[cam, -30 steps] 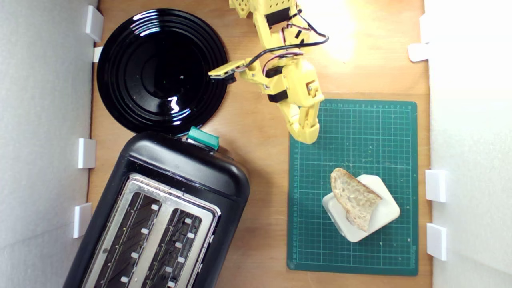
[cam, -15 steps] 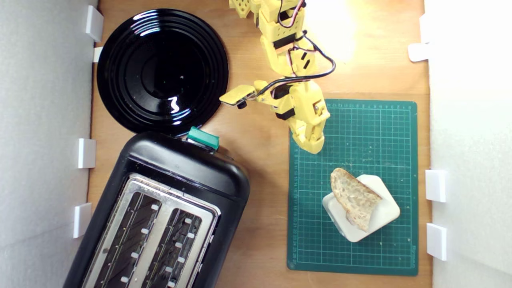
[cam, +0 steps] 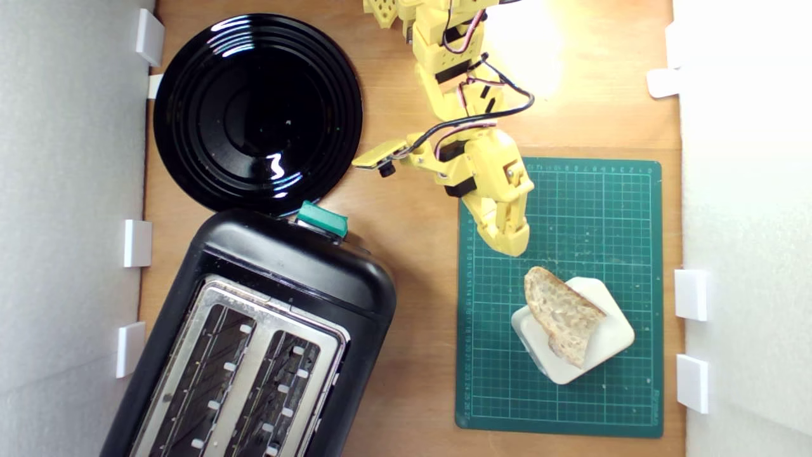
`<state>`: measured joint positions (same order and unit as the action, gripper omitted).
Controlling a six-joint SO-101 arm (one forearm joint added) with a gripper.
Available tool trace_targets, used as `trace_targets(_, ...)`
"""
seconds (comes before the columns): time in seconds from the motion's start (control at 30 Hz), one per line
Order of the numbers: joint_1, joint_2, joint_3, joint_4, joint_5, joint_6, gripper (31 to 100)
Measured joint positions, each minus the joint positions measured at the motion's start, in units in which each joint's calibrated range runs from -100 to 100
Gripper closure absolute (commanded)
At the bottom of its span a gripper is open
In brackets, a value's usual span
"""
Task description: Pick bread and place in toaster
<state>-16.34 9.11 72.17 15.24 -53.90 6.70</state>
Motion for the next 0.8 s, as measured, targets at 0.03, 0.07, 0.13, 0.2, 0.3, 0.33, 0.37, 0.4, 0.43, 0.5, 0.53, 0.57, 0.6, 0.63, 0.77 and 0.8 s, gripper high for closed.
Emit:
trace_targets(0.03,-0.18,2.10,-0.65,-0.09,-1.86,0.00,99.1)
trace_targets(0.07,-0.27,4.03,-1.20,-0.09,-3.22,0.00,99.0)
trace_targets(0.13,-0.27,7.14,-2.31,0.18,-5.17,0.00,98.8)
trace_targets(0.2,-0.37,8.90,-3.51,0.18,-6.02,0.00,96.1)
trace_targets(0.3,-0.37,9.41,-3.98,-0.09,-6.10,0.00,85.7)
trace_targets(0.33,-0.37,9.41,-4.07,-0.09,-6.10,0.00,81.4)
trace_targets(0.37,-0.37,9.41,-4.07,0.00,-6.10,0.00,77.5)
trace_targets(0.4,-0.37,9.41,-4.07,0.18,-6.10,0.00,73.9)
trace_targets(0.43,-0.37,9.41,-4.07,0.18,-6.10,0.00,70.5)
trace_targets(0.5,-0.37,9.41,-4.07,0.18,-6.10,0.00,66.0)
trace_targets(0.53,-0.37,9.41,-4.07,0.09,-6.10,0.00,64.3)
trace_targets(0.57,-0.37,9.41,-4.07,0.09,-6.10,0.00,63.1)
trace_targets(0.6,-0.37,9.41,-4.07,0.09,-6.10,0.00,62.0)
trace_targets(0.63,-0.37,9.41,-4.07,0.18,-6.10,0.00,60.8)
trace_targets(0.77,-0.37,9.41,-4.07,0.18,-6.86,0.00,56.9)
trace_targets(0.8,-0.37,9.41,-4.07,0.18,-6.95,-0.10,54.8)
